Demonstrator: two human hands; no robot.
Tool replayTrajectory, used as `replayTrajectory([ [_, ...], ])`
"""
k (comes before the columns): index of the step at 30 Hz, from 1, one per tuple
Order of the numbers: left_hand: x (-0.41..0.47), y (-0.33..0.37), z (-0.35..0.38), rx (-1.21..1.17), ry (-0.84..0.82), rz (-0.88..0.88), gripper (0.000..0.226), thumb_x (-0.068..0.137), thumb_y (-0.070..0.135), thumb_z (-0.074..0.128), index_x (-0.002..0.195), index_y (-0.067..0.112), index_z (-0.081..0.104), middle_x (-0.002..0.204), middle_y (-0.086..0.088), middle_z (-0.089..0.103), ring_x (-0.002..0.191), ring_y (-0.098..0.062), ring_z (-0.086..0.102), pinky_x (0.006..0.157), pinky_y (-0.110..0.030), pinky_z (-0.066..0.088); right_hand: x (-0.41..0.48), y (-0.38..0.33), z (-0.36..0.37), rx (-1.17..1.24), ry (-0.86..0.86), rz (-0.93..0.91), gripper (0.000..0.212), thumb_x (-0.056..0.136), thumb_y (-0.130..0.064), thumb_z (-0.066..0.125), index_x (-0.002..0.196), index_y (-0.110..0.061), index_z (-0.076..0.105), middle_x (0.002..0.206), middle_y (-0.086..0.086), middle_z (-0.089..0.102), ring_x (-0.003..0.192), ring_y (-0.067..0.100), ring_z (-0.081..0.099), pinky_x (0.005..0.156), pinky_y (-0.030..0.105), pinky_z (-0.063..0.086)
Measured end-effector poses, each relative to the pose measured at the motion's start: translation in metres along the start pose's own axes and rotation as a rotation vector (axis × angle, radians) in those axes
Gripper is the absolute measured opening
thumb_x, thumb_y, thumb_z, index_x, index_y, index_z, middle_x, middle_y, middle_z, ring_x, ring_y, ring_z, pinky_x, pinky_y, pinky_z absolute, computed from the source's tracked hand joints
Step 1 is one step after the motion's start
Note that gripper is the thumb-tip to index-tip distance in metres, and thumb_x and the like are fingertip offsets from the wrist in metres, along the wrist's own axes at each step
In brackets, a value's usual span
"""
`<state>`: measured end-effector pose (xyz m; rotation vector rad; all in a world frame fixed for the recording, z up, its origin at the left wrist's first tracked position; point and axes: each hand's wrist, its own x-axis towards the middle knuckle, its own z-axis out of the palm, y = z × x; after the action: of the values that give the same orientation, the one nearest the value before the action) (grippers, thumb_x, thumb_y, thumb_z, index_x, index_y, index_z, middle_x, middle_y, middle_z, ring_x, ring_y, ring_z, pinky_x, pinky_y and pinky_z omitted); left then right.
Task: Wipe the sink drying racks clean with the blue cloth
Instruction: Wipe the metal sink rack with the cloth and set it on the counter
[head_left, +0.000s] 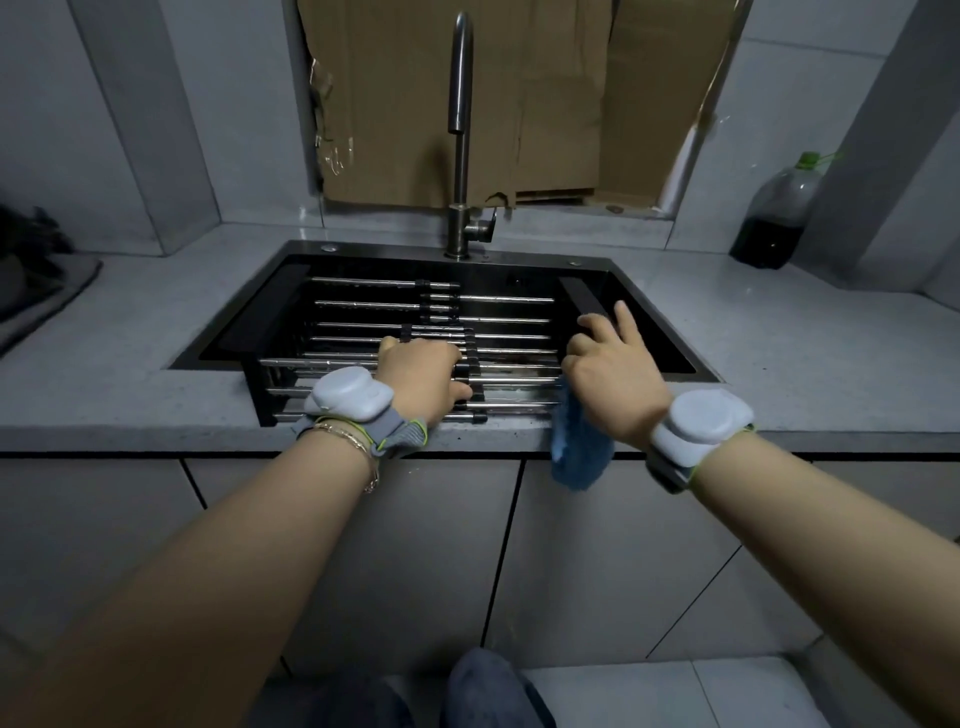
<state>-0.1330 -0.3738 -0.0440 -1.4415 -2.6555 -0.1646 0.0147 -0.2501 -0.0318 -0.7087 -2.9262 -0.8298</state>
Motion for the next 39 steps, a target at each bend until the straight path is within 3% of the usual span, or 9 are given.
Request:
replayTrajectory([
  [5, 0.002, 0.002, 0.001, 0.018, -0.003, -0.029, 0.031, 0.093, 0.040, 0.054, 0.107, 0.012, 0.059, 0.112, -0.009, 0.064, 0.112, -0.028, 0.054, 0.097, -0.036, 0.028, 0.025, -0.046, -0.006, 0.099, 0.223, -0.053, 0.036, 0.085, -0.007, 0.034, 0.094, -0.005, 0.069, 0.091, 0.006, 0.065, 0.108, 0.030, 0.050, 0.112, 0.053, 0.017],
  [9, 0.002, 0.000, 0.002, 0.015, 0.012, -0.023, 0.026, 0.092, 0.034, 0.054, 0.108, 0.014, 0.060, 0.114, -0.008, 0.064, 0.114, -0.027, 0.054, 0.094, -0.035, 0.029, 0.039, -0.073, -0.013, 0.176, 0.119, -0.103, 0.030, 0.091, -0.009, 0.038, 0.112, -0.007, 0.059, 0.113, 0.007, 0.060, 0.120, 0.028, 0.038, 0.115, 0.046, -0.001],
  [20, 0.001, -0.001, 0.002, -0.041, 0.001, -0.041, 0.038, 0.091, 0.044, 0.055, 0.114, 0.014, 0.059, 0.115, -0.008, 0.064, 0.114, -0.028, 0.053, 0.099, -0.035, 0.027, 0.010, -0.005, 0.005, 0.005, 0.020, -0.055, 0.031, 0.085, -0.008, 0.045, 0.110, -0.013, 0.064, 0.106, 0.000, 0.062, 0.121, 0.023, 0.038, 0.113, 0.049, -0.008],
  [23, 0.001, 0.001, 0.001, -0.041, -0.006, -0.057, 0.042, 0.092, 0.045, 0.055, 0.120, 0.015, 0.058, 0.118, -0.007, 0.063, 0.116, -0.027, 0.052, 0.100, -0.035, 0.027, 0.005, 0.008, 0.018, -0.059, 0.182, -0.070, 0.024, 0.076, -0.007, 0.056, 0.093, -0.013, 0.070, 0.094, 0.000, 0.066, 0.115, 0.027, 0.049, 0.112, 0.051, 0.013],
  [26, 0.002, 0.001, 0.002, -0.052, -0.004, -0.061, 0.040, 0.091, 0.044, 0.056, 0.118, 0.015, 0.059, 0.116, -0.007, 0.063, 0.115, -0.027, 0.053, 0.099, -0.035, 0.027, -0.008, 0.011, 0.030, 0.137, 0.592, 0.032, 0.011, 0.066, -0.008, 0.052, 0.060, -0.010, 0.061, 0.066, 0.003, 0.059, 0.075, 0.026, 0.053, 0.070, 0.037, 0.040],
  [29, 0.001, 0.003, 0.002, -0.052, 0.004, -0.070, 0.040, 0.091, 0.044, 0.057, 0.116, 0.014, 0.060, 0.115, -0.007, 0.063, 0.114, -0.028, 0.053, 0.098, -0.035, 0.028, -0.021, -0.006, 0.036, 0.432, 0.583, 0.147, 0.006, 0.066, 0.000, 0.064, 0.065, -0.004, 0.059, 0.067, 0.011, 0.056, 0.058, 0.030, 0.055, 0.042, 0.029, 0.039],
  [31, 0.000, 0.004, 0.002, -0.052, 0.011, -0.073, 0.040, 0.091, 0.044, 0.057, 0.116, 0.013, 0.060, 0.116, -0.008, 0.063, 0.114, -0.028, 0.053, 0.098, -0.035, 0.028, -0.021, -0.023, 0.041, 0.546, 0.439, 0.198, 0.009, 0.067, 0.004, 0.067, 0.072, -0.002, 0.063, 0.074, 0.017, 0.059, 0.057, 0.035, 0.059, 0.044, 0.030, 0.038],
  [35, -0.001, 0.003, 0.002, -0.055, 0.043, -0.075, 0.039, 0.090, 0.042, 0.059, 0.116, 0.014, 0.061, 0.119, -0.007, 0.063, 0.117, -0.027, 0.051, 0.097, -0.034, 0.028, -0.010, -0.070, 0.040, 0.733, 0.277, 0.289, 0.030, 0.085, -0.003, 0.049, 0.112, -0.007, 0.061, 0.112, 0.014, 0.059, 0.095, 0.036, 0.061, 0.072, 0.037, 0.043],
  [39, -0.001, 0.003, 0.002, -0.047, 0.045, -0.061, 0.036, 0.090, 0.042, 0.058, 0.112, 0.014, 0.062, 0.117, -0.007, 0.063, 0.117, -0.027, 0.052, 0.096, -0.034, 0.029, 0.011, -0.114, 0.025, 0.867, 0.239, 0.289, 0.030, 0.088, -0.007, 0.046, 0.115, -0.010, 0.060, 0.117, 0.012, 0.057, 0.102, 0.034, 0.057, 0.077, 0.038, 0.041],
])
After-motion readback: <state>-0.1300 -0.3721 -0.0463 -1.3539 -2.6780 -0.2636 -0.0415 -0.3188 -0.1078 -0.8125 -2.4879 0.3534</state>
